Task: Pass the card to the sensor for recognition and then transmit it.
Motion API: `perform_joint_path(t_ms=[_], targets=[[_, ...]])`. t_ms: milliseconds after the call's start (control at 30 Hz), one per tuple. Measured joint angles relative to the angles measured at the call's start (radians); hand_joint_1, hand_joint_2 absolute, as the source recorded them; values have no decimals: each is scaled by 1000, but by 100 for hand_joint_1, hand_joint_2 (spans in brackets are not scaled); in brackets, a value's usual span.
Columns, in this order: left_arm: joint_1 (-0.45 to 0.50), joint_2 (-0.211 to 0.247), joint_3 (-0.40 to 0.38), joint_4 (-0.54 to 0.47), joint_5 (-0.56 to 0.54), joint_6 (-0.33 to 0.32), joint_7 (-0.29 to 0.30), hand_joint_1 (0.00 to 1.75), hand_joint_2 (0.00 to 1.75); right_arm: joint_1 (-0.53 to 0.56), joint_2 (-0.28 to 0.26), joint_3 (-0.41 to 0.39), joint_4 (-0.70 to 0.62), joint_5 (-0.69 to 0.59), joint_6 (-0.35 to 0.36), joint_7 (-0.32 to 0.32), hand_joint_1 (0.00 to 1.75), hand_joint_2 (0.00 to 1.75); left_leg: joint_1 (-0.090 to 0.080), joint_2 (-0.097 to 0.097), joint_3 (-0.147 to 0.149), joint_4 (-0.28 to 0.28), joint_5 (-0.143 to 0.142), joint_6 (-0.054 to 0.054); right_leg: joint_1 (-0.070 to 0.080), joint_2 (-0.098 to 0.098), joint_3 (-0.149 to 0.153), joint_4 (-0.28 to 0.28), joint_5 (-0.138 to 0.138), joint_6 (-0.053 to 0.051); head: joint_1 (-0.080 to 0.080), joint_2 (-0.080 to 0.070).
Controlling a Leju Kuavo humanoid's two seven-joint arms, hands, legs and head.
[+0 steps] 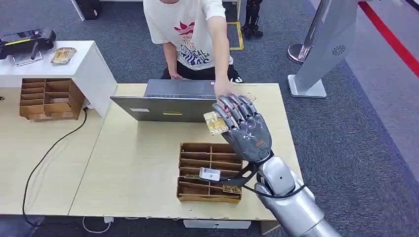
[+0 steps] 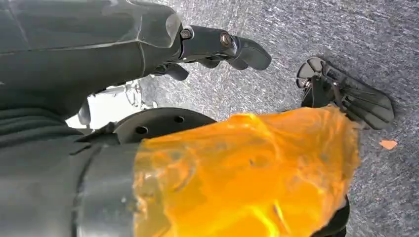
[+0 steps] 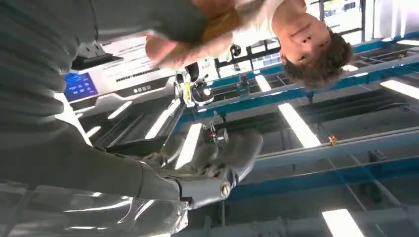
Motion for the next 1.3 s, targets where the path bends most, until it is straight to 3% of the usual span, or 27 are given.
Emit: perform_joint_path(t_ms=[433, 733, 1000, 1200, 1300], targets=[[0, -8, 0, 0, 1, 3, -3, 0, 0, 5, -2, 0, 15, -12, 0, -2, 175, 175, 0, 0, 0, 0, 0, 0, 0, 0, 0, 0, 0, 0, 0, 0], [0, -9, 0, 0, 8, 13, -11, 0, 0, 95, 15, 0, -45, -78, 0, -81, 175, 175, 0, 0, 0, 0, 0, 0, 0, 0, 0, 0, 0, 0, 0, 0], [2, -6, 1, 0, 31, 13, -18, 0, 0, 196, 20, -14, -182, -314, 0, -115, 175, 175, 0, 0, 0, 0, 0, 0, 0, 0, 0, 0, 0, 0, 0, 0], [3, -6, 8, 0, 53, 27, -30, 0, 0, 289, 20, -108, -357, -591, 7, -149, 175, 175, 0, 0, 0, 0, 0, 0, 0, 0, 0, 0, -1, 0, 0, 0], [3, -7, 13, 0, 64, 31, -31, 0, 0, 318, 20, -151, -407, -716, 46, -170, 175, 175, 0, 0, 0, 0, -1, 1, 0, 0, 0, 0, -1, 0, 0, 0]])
